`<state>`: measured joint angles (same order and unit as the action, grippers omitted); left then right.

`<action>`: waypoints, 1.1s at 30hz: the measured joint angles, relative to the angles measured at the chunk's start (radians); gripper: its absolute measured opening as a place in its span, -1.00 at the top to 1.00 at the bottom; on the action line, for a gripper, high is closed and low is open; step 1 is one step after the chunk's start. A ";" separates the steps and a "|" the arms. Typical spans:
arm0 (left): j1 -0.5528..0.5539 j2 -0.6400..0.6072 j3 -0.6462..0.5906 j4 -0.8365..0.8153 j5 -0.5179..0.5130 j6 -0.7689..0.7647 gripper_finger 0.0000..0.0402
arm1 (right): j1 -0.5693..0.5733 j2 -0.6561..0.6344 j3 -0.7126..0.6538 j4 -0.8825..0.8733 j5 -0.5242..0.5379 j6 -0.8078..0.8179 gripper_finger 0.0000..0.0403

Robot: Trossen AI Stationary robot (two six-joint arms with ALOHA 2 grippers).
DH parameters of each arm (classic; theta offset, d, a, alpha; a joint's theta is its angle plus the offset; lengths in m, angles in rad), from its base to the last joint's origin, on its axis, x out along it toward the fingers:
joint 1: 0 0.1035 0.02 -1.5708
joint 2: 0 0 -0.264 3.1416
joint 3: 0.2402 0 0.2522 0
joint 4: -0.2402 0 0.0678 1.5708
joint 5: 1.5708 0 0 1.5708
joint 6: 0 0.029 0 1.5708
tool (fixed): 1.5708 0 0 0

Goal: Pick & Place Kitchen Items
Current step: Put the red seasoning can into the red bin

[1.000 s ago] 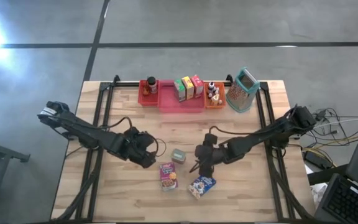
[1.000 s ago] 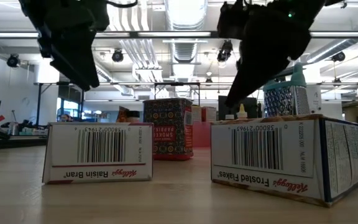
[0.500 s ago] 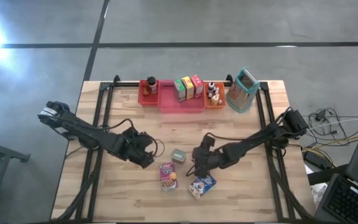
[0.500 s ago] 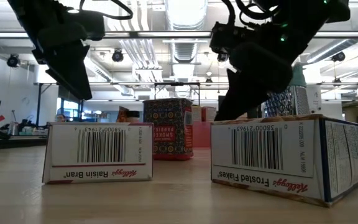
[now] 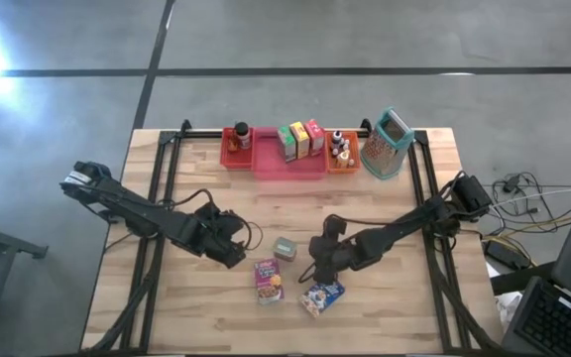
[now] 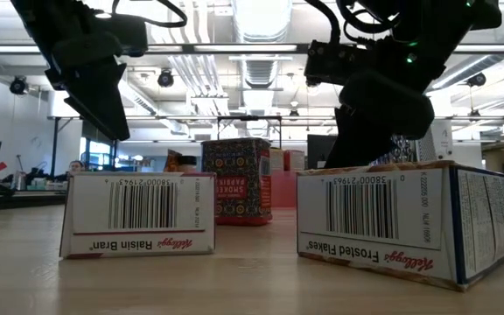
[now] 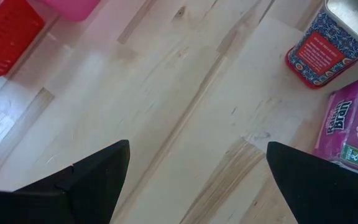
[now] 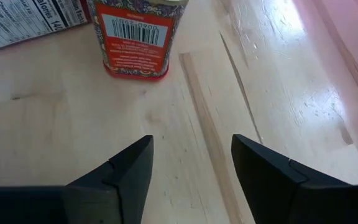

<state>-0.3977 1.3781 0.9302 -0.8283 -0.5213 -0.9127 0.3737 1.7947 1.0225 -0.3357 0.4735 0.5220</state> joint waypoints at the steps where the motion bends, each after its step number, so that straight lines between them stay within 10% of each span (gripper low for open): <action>1: 0.000 0.000 0.000 0.000 0.000 0.000 -0.91 | 0.000 0.000 0.000 0.001 0.000 0.001 -0.04; 24: 0.000 0.000 0.000 0.001 0.000 0.000 -0.91 | -0.010 -0.002 0.015 0.078 -0.028 -0.003 0.17; 33: 0.000 0.000 0.000 0.001 0.000 0.000 -0.91 | -0.018 0.016 -0.009 0.074 -0.032 0.055 -0.08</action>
<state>-0.3977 1.3781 0.9302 -0.8272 -0.5213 -0.9127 0.3561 1.8105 1.0134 -0.2621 0.4417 0.5767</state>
